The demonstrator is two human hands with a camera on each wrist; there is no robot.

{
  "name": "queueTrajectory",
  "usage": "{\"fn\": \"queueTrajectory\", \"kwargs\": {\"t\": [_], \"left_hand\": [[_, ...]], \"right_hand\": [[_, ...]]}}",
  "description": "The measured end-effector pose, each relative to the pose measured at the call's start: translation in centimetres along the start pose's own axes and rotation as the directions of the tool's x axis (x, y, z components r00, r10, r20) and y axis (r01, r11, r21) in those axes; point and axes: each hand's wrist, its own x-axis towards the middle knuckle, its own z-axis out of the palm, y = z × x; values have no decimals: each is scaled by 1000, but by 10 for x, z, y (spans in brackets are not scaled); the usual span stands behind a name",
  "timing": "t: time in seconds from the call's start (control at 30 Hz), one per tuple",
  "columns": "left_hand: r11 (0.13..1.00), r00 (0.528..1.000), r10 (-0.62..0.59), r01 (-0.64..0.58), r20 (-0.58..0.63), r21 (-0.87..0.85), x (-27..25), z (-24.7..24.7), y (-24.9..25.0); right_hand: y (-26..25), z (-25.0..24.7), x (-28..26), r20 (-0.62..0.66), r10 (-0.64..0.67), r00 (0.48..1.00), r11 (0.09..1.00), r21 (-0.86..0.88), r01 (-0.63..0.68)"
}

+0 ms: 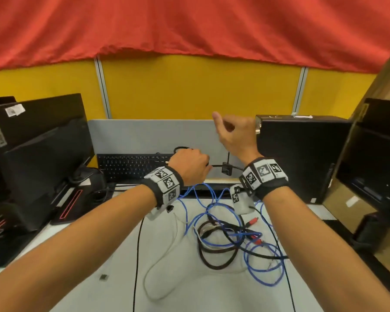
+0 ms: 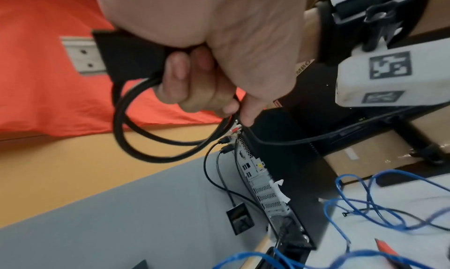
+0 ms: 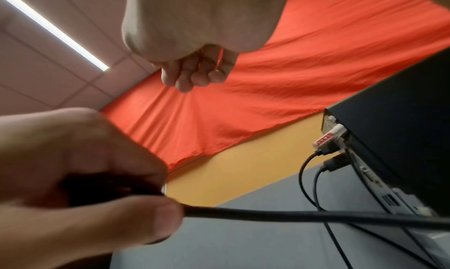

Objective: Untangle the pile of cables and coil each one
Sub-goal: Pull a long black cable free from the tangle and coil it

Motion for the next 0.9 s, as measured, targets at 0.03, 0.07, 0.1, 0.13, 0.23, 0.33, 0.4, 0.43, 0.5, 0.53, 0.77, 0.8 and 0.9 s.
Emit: {"fn": "queueTrajectory", "kwargs": {"t": [0.03, 0.07, 0.1, 0.13, 0.23, 0.33, 0.4, 0.43, 0.5, 0.53, 0.77, 0.8, 0.9], "left_hand": [[1000, 1000, -24, 24, 7, 11, 4, -1, 1], [997, 997, -74, 74, 17, 8, 8, -2, -2], [991, 991, -134, 134, 24, -9, 11, -2, -9], [979, 980, -198, 199, 36, -41, 15, -1, -18], [888, 917, -368, 395, 153, -235, 26, 5, -41], [726, 838, -447, 545, 314, -419, 34, 6, -56], [609, 793, -412, 606, 449, -511, 33, 3, -62], [512, 768, -350, 636, 537, -577, 31, 1, -62], [270, 725, -147, 683, 673, -678, 25, -5, -56], [169, 726, -56, 683, 685, -710, 22, -8, -51], [-590, 824, -41, 436, 565, -679, -3, -32, -72], [-667, 828, -83, 367, 555, -648, -8, -34, -84], [-787, 793, -226, 194, 566, -585, -22, -30, -111]], "right_hand": [[-3, 3, -1, 69, 26, 997, 999, 30, -28], [-5, 5, -1, 174, 50, 984, 998, 36, -57], [-5, 7, -3, 293, 77, 953, 996, 9, -84], [-6, 8, -6, 410, 122, 904, 993, -56, -109], [-3, 16, -34, 660, 292, 692, 937, -342, -69], [0, 33, -76, 740, 340, 580, 896, -443, 40], [4, 45, -92, 694, 328, 642, 859, -502, 103], [6, 49, -94, 657, 328, 679, 849, -520, 93], [12, 55, -93, 587, 309, 749, 863, -504, 39], [16, 57, -90, 566, 286, 773, 885, -466, 14], [48, 50, -96, 548, 361, 754, 932, -216, -290], [54, 45, -102, 577, 383, 722, 924, -223, -312], [67, 32, -120, 579, 420, 699, 902, -184, -390]]}}
